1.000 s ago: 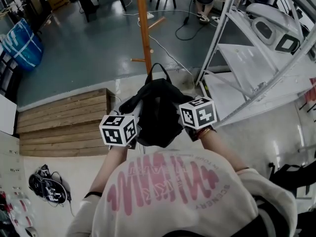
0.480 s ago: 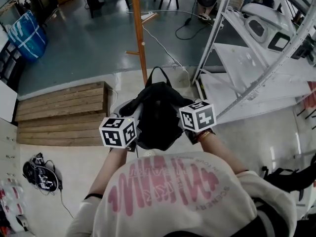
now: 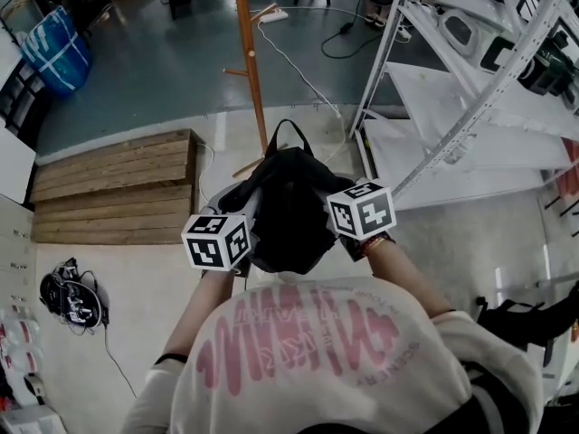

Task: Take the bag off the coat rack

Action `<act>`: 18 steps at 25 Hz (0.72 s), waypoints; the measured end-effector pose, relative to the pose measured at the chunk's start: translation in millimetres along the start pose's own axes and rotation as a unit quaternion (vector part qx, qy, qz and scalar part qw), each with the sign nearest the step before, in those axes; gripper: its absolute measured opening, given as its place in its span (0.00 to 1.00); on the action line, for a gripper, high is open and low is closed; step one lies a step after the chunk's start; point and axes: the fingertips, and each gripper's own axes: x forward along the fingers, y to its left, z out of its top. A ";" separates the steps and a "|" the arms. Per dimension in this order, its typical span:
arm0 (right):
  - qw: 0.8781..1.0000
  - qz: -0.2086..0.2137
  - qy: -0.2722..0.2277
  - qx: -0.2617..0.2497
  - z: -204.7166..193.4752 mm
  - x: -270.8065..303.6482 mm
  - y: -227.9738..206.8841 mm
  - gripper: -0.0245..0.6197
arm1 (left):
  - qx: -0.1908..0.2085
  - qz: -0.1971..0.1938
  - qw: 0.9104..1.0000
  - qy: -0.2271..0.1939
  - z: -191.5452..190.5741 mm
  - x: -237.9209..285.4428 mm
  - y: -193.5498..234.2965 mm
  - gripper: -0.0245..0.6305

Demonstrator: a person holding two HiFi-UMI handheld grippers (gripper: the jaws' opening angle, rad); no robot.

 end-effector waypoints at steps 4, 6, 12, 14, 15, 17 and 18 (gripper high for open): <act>1.000 0.010 0.006 -0.004 -14.3 -10.9 9.4 0.17 | -0.005 0.007 1.000 0.003 -12.2 -15.5 -10.9 0.19; 1.000 0.016 0.008 -0.006 -20.4 -13.4 12.3 0.17 | -0.009 0.012 1.000 0.004 -18.5 -20.5 -14.4 0.19; 0.999 0.028 0.020 -0.008 -37.0 -13.8 23.6 0.17 | -0.016 0.023 1.000 0.011 -35.6 -33.3 -15.2 0.19; 0.999 0.029 0.024 -0.009 -39.4 -14.4 25.4 0.17 | -0.019 0.025 0.999 0.012 -38.4 -35.5 -15.7 0.19; 0.999 0.029 0.026 -0.010 -40.4 -14.5 25.4 0.17 | -0.021 0.026 0.999 0.012 -39.6 -35.8 -16.1 0.19; 0.999 0.030 0.028 -0.013 -41.1 -13.9 24.8 0.17 | -0.025 0.027 0.999 0.013 -41.3 -35.1 -16.0 0.19; 0.999 0.030 0.029 -0.014 -40.6 -13.6 24.9 0.17 | -0.027 0.026 0.999 0.014 -41.3 -35.1 -15.7 0.19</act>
